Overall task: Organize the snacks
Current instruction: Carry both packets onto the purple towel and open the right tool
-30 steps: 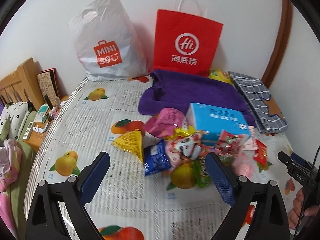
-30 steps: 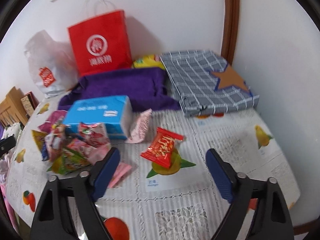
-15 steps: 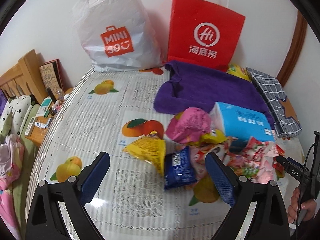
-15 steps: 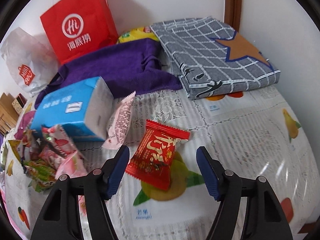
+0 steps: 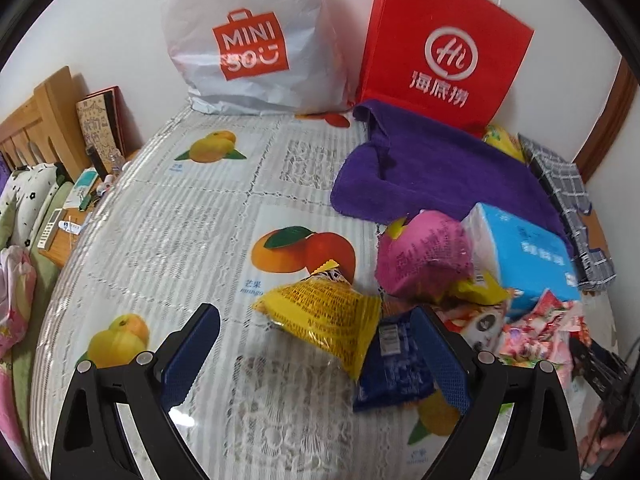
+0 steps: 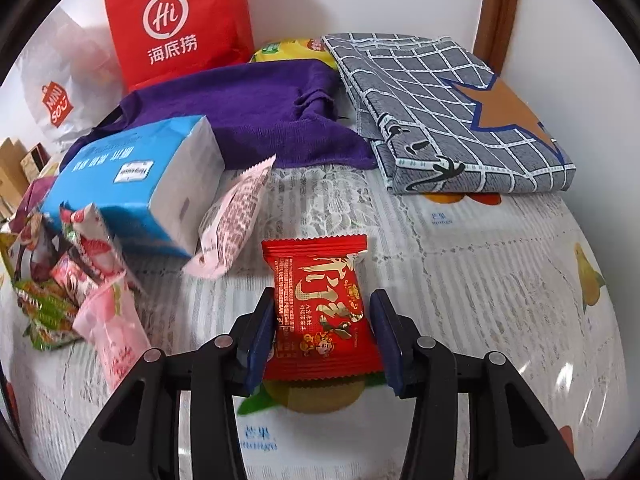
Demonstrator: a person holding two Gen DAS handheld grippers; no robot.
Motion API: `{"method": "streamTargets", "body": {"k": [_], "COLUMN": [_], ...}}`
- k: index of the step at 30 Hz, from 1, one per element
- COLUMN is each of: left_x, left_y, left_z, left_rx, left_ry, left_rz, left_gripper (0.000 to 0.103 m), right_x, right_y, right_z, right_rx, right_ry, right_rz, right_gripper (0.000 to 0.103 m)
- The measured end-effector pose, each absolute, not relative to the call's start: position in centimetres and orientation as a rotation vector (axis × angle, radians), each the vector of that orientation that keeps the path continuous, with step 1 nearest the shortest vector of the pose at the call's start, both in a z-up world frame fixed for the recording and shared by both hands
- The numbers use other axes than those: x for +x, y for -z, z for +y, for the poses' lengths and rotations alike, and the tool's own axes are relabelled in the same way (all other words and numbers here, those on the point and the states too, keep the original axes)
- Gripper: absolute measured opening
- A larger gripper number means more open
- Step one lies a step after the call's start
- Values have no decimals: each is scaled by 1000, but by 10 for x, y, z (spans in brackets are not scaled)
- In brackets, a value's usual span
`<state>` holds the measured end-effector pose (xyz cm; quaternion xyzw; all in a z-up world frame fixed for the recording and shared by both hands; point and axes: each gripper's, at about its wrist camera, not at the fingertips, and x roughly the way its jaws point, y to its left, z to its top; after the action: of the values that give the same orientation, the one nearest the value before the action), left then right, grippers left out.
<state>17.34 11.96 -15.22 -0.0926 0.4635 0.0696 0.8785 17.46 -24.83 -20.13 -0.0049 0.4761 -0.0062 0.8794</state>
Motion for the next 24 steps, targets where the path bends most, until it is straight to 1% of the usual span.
{"method": "streamTargets", "body": {"k": [1,4,5,6,7,11,24], "left_x": [176,185,187,189,190,184,138], "left_y": [155,165,169,173,175,172,129], "left_z": [119,119,119,120,121,125,139], "left_rx": [-189,-177,-175,-177,-189,-206,-239], "left_ry": [-150,-163,-165,-162,-150,-127,-90], "left_rz": [972,999,1013,1028,1037,1009,963], "left_gripper": [95,86,80,65,57,46,45], "right_x": [172,164,162,160,158,153,127], "right_y": [201,198,197,196,196,188,143], "right_z": [-250,-251,-252,-253,-253,-250,-234], "right_rx": [-9,-7,-7,-5,-4,-10,18], "right_ry": [13,16,18,21,23,27,-17], "right_rz": [996,998,998,1001,1003,992,921], "right_gripper": [47,46,46,46,46,46,46]}}
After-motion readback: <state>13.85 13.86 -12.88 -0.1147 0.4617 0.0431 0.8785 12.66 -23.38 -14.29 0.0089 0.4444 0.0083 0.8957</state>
